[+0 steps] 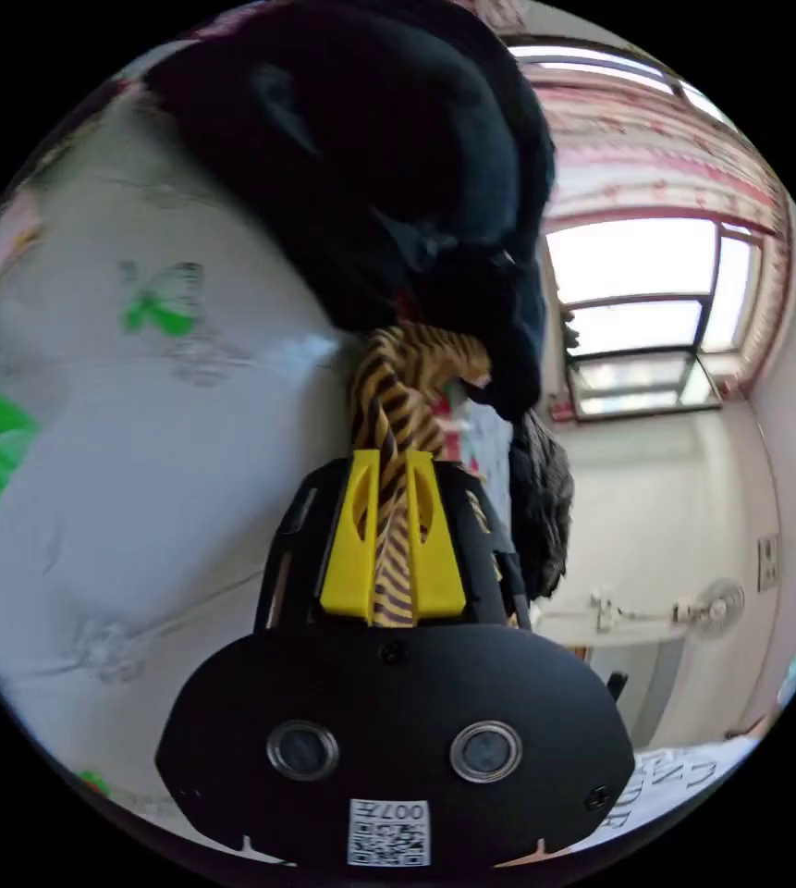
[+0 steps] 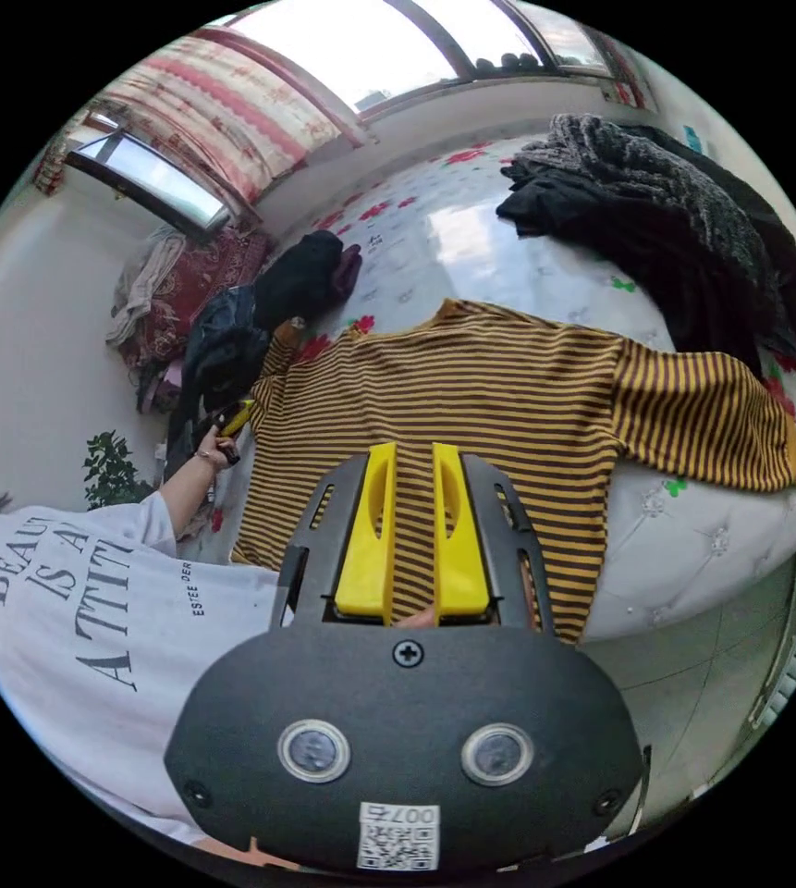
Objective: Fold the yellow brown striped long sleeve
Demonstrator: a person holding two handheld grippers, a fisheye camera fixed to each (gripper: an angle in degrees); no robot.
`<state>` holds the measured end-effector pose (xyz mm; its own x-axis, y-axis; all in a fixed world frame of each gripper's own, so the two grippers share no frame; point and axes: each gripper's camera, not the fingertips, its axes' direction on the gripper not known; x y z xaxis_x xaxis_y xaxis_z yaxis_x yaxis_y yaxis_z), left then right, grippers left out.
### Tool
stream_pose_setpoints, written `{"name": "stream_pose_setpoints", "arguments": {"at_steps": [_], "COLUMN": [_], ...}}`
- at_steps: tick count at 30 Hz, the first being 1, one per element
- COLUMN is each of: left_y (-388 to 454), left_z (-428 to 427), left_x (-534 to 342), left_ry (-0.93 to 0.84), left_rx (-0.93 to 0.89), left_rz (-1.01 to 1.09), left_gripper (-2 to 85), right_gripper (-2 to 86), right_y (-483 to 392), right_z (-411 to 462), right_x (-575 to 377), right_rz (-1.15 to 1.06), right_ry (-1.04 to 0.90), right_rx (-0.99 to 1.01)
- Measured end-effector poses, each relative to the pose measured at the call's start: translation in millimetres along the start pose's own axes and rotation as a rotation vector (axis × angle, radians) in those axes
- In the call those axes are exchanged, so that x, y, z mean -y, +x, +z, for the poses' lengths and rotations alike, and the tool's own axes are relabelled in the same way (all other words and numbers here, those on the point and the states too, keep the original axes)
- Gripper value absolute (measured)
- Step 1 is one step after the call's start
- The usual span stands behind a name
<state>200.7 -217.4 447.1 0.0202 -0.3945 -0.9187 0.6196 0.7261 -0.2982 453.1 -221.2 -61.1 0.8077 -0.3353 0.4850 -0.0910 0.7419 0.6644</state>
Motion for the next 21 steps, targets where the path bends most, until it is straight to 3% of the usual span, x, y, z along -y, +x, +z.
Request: {"name": "stream_pose_setpoints", "arguments": {"at_steps": [3, 5, 8, 11, 15, 21], "left_y": [48.7, 115.2, 184.4, 195.8, 173.8, 145.5], "left_z": [38.8, 67.4, 93.4, 108.5, 108.4, 126.7], "left_x": [-13.2, -51.2, -133.6, -206.4, -238.9, -212.6], "left_ry": [-0.101, -0.237, -0.363, -0.371, -0.363, -0.388], "left_rx": [-0.147, -0.194, -0.006, 0.193, 0.308, 0.442], "left_rz": [0.203, 0.468, 0.853, 1.039, 1.056, 1.073], "left_gripper": [1.0, 2.2, 4.3, 4.7, 4.9, 7.2], "right_gripper": [8.3, 8.4, 8.6, 9.2, 9.8, 10.1], "right_y": [-29.6, -49.5, -88.4, -134.6, -168.8, -218.5], "right_z": [28.5, 58.0, 107.2, 170.8, 245.4, 365.5], "right_x": [16.9, 35.4, 60.5, 81.4, 97.4, 138.0], "right_rz": [-0.062, -0.107, -0.213, -0.345, -0.441, -0.602], "right_ry": [-0.031, -0.047, -0.069, -0.136, -0.192, -0.266], "right_rx": [0.019, 0.061, 0.079, 0.070, -0.025, -0.100]}}
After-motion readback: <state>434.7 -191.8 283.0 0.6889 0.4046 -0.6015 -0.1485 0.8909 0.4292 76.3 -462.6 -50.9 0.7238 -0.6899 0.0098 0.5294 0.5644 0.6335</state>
